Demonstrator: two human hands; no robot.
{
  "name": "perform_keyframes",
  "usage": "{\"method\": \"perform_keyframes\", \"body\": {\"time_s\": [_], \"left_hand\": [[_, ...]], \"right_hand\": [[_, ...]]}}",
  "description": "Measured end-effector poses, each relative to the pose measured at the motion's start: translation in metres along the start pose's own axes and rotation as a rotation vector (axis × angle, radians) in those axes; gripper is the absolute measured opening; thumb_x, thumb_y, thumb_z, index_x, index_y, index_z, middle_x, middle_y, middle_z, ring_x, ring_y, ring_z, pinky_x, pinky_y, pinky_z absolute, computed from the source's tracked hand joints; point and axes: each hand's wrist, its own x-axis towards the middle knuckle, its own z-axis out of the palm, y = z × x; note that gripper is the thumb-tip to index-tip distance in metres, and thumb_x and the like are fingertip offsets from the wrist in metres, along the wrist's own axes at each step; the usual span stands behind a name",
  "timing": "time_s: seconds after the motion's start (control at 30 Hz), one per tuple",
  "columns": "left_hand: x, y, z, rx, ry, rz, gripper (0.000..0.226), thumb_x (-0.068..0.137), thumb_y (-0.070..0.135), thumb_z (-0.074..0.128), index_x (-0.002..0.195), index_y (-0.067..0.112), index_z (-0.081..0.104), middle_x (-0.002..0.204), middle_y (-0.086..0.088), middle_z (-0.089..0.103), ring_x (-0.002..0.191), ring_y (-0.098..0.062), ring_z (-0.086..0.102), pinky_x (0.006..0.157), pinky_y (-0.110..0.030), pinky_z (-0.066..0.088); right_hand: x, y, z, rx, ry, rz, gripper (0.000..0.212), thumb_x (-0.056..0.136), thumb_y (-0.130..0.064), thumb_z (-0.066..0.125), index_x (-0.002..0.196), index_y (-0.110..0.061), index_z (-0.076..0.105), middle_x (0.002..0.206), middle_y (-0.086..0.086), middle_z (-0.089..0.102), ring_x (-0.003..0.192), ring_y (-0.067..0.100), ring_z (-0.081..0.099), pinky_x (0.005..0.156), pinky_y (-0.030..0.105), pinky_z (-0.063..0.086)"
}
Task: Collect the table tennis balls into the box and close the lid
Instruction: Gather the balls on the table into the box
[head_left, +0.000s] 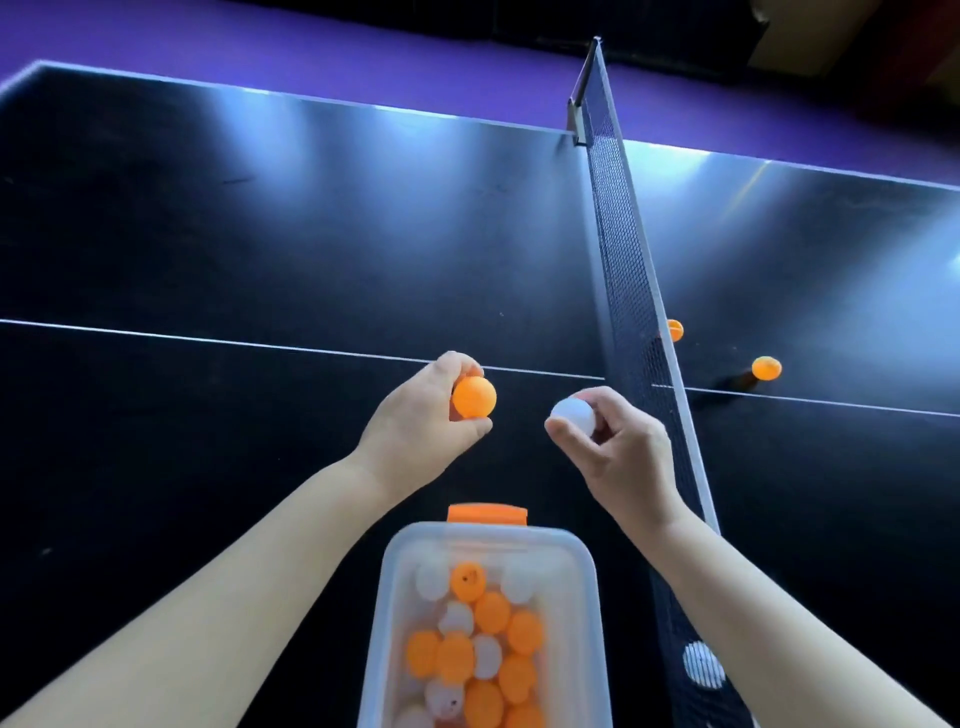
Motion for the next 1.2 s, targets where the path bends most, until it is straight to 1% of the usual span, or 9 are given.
{"method": "perform_keyframes", "body": {"time_s": [0.13,0.27,0.4,0.5,0.6,0.67,0.77,0.93,1.2], "left_hand": [[-0.071,0.02,-0.002,-0.087,-0.002,-0.005,0.04,0.077,0.025,0.073,0.111,0.034,0.055,0.093,0.012,0.056,0.082,-0.009,0.057,0.076,-0.029,0.049],[-0.143,0.025,0.0,0.013,0.004,-0.072,0.038,0.077,0.033,0.073,0.112,0.034,0.059,0.085,0.012,0.052,0.074,-0.004,0.05,0.068,-0.024,0.04],[-0.205,0.023,-0.001,0.088,-0.031,-0.222,0.052,0.079,0.031,0.069,0.128,0.036,0.05,0.1,0.01,0.054,0.077,-0.005,0.048,0.069,-0.024,0.04],[-0.242,0.019,-0.002,0.143,0.022,-0.29,0.053,0.081,0.029,0.065,0.13,0.036,0.046,0.105,0.01,0.05,0.076,-0.005,0.05,0.064,-0.022,0.042],[-0.271,0.017,0.003,0.219,0.021,-0.387,0.056,0.083,0.032,0.06,0.135,0.026,0.038,0.119,0.005,0.048,0.093,-0.014,0.055,0.071,-0.028,0.046],[-0.285,0.018,0.007,0.172,-0.072,-0.456,0.055,0.085,0.035,0.057,0.134,0.022,0.037,0.12,0.004,0.052,0.098,-0.016,0.057,0.07,-0.028,0.046],[-0.299,0.021,0.009,0.133,-0.178,-0.455,0.029,0.084,0.025,0.054,0.112,0.019,0.047,0.094,0.002,0.063,0.079,-0.017,0.061,0.063,-0.034,0.051],[-0.323,0.035,-0.002,0.008,-0.073,-0.349,0.017,0.082,0.01,0.046,0.097,0.017,0.05,0.085,-0.001,0.06,0.075,-0.018,0.057,0.061,-0.032,0.046],[-0.38,0.096,-0.025,-0.193,0.033,0.043,0.027,0.088,0.025,0.054,0.115,0.02,0.05,0.086,0.009,0.057,0.078,-0.01,0.055,0.063,-0.024,0.04]], "right_hand": [[-0.07,-0.014,-0.028,-0.055,-0.111,-0.103,0.03,0.065,-0.056,0.06,0.083,-0.032,0.061,0.062,-0.005,0.06,0.062,0.018,0.055,0.061,0.036,0.05],[-0.125,-0.024,-0.045,-0.044,-0.347,-0.104,0.05,0.062,-0.057,0.065,0.103,-0.027,0.064,0.057,-0.009,0.047,0.057,0.008,0.047,0.06,0.028,0.044],[-0.174,-0.015,-0.051,-0.024,-0.163,-0.019,0.033,0.074,-0.021,0.075,0.105,-0.023,0.064,0.061,-0.011,0.046,0.059,0.005,0.048,0.059,0.023,0.039],[-0.215,-0.015,-0.052,-0.116,-0.08,0.082,0.037,0.079,-0.022,0.07,0.114,-0.019,0.058,0.086,-0.011,0.052,0.07,0.004,0.05,0.062,0.027,0.04],[-0.247,-0.019,-0.051,-0.222,-0.193,0.271,0.051,0.083,-0.037,0.065,0.126,-0.016,0.046,0.115,-0.005,0.051,0.092,0.016,0.057,0.065,0.029,0.039],[-0.263,-0.024,-0.052,-0.275,-0.271,0.355,0.04,0.086,-0.041,0.059,0.116,-0.018,0.047,0.108,-0.004,0.056,0.086,0.021,0.058,0.064,0.032,0.041],[-0.285,-0.031,-0.056,-0.258,-0.292,0.441,0.019,0.089,-0.03,0.052,0.101,-0.017,0.047,0.089,-0.001,0.062,0.076,0.022,0.057,0.068,0.036,0.047],[-0.321,-0.058,-0.069,-0.119,-0.115,0.508,0.017,0.088,-0.03,0.05,0.095,-0.014,0.049,0.073,-0.008,0.052,0.074,0.021,0.053,0.067,0.035,0.043],[-0.412,-0.108,-0.126,0.136,0.334,0.576,0.017,0.081,-0.02,0.064,0.094,-0.017,0.052,0.077,-0.007,0.056,0.071,0.01,0.054,0.068,0.029,0.05]]}}
